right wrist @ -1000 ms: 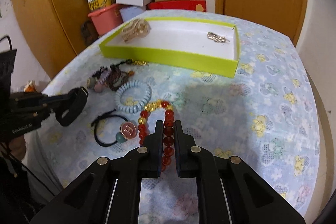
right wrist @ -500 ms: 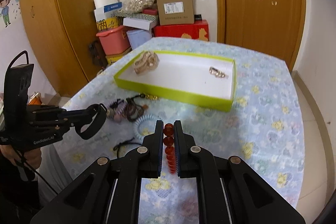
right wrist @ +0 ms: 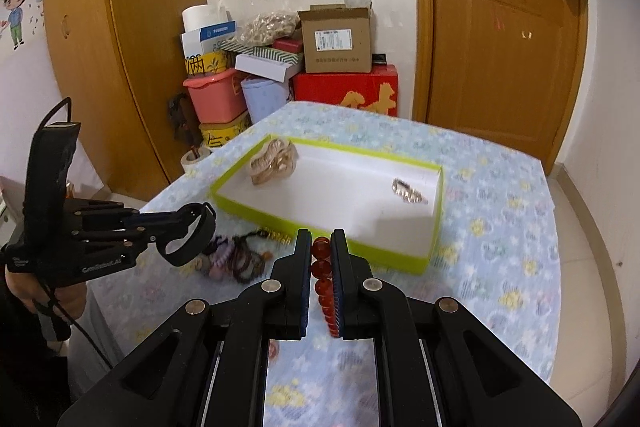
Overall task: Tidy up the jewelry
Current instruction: 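Release the red bracelet into the box with the right tool while the left tool holds the band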
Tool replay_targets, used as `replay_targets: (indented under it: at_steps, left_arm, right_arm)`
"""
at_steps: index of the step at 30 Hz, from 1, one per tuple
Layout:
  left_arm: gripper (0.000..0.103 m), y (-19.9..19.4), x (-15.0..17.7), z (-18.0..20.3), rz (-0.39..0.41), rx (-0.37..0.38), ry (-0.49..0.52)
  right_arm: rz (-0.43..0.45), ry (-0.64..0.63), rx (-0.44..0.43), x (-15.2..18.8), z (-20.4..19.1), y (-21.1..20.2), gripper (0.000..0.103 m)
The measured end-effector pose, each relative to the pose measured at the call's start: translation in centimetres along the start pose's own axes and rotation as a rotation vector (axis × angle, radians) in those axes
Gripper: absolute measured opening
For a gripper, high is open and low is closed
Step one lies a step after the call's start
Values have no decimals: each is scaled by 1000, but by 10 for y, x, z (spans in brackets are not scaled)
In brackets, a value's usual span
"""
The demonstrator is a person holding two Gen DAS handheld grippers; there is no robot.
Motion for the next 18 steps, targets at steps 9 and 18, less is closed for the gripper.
replay_targets:
  at_steps: [9, 18]
  left_arm:
    - [13, 28, -34, -24, -1, -28, -5]
    - [13, 61, -47, -38, -32, -36, 2]
  right_arm:
    - [24, -26, 13, -42, 9, 18, 9]
    - [17, -25, 33, -63, 23, 47, 9]
Point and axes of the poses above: each gripper's, at about its wrist camera, not at the fingertips, and y roughly the way its jaws point, z to its right, x to its underside, the point moved 10 cm from there along y, roughly the way its jaws point, and after that the axes turned 11 degrees about y, right-handed, at the moved point
